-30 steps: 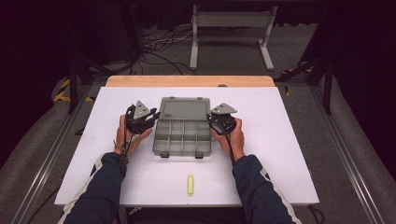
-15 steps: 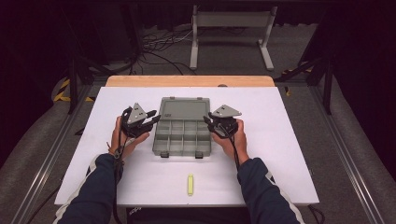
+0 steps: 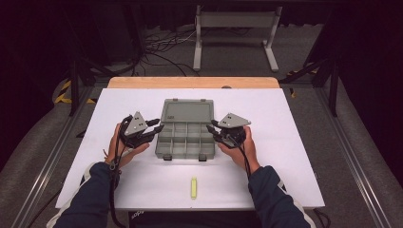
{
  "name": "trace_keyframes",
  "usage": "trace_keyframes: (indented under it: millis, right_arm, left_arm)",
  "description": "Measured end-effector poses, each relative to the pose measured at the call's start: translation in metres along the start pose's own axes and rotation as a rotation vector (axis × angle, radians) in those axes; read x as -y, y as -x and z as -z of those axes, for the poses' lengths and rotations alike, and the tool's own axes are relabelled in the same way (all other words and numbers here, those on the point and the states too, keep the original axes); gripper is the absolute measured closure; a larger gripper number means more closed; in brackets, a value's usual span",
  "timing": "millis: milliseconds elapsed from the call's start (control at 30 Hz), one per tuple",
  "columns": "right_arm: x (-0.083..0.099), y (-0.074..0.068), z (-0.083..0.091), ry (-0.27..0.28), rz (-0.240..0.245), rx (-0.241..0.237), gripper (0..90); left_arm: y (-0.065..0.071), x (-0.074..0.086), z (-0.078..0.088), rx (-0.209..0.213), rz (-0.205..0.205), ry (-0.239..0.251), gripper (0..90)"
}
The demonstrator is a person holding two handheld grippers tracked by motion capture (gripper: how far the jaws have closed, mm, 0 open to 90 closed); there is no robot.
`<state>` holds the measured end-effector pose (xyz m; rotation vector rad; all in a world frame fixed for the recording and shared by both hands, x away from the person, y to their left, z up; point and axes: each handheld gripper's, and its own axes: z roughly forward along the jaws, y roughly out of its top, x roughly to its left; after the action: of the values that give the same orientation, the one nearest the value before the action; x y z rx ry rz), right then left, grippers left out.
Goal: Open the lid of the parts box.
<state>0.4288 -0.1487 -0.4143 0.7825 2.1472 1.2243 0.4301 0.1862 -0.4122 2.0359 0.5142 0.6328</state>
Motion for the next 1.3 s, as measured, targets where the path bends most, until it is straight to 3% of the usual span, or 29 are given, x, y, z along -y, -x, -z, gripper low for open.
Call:
trace_keyframes:
  millis: [200,400,567,767,900,1000,1067,1200,1300]
  right_arm:
    - [0.001,-0.004,0.008,0.002,0.012,-0.024,68.5]
    - [0.002,-0.01,0.019,0.015,0.039,-0.068,64.6]
    - [0.003,-0.015,0.024,0.019,0.049,-0.087,61.7]
    - [0.005,-0.021,0.035,0.034,0.063,-0.131,54.0]
    - [0.009,-0.026,0.041,0.026,0.074,-0.16,43.3]
    - [0.012,-0.029,0.043,0.016,0.083,-0.179,37.5]
    - [0.016,-0.032,0.045,0.005,0.092,-0.201,31.7]
    - [0.021,-0.038,0.046,-0.024,0.11,-0.213,22.7]
    - [0.024,-0.043,0.047,-0.049,0.116,-0.229,18.0]
  left_arm:
    - [0.01,0.002,0.008,0.025,-0.046,-0.004,66.9]
    - [0.016,0.005,0.017,0.046,-0.055,0.006,63.8]
    - [0.022,0.007,0.022,0.059,-0.09,-0.007,60.6]
    - [0.03,0.012,0.029,0.092,-0.104,-0.004,56.3]
    - [0.035,0.016,0.034,0.098,-0.125,-0.017,49.4]
    - [0.038,0.021,0.038,0.108,-0.118,-0.016,45.2]
    - [0.04,0.024,0.041,0.105,-0.11,-0.016,36.9]
    - [0.043,0.03,0.043,0.102,-0.095,-0.019,28.3]
    - [0.047,0.036,0.044,0.108,-0.051,-0.016,20.3]
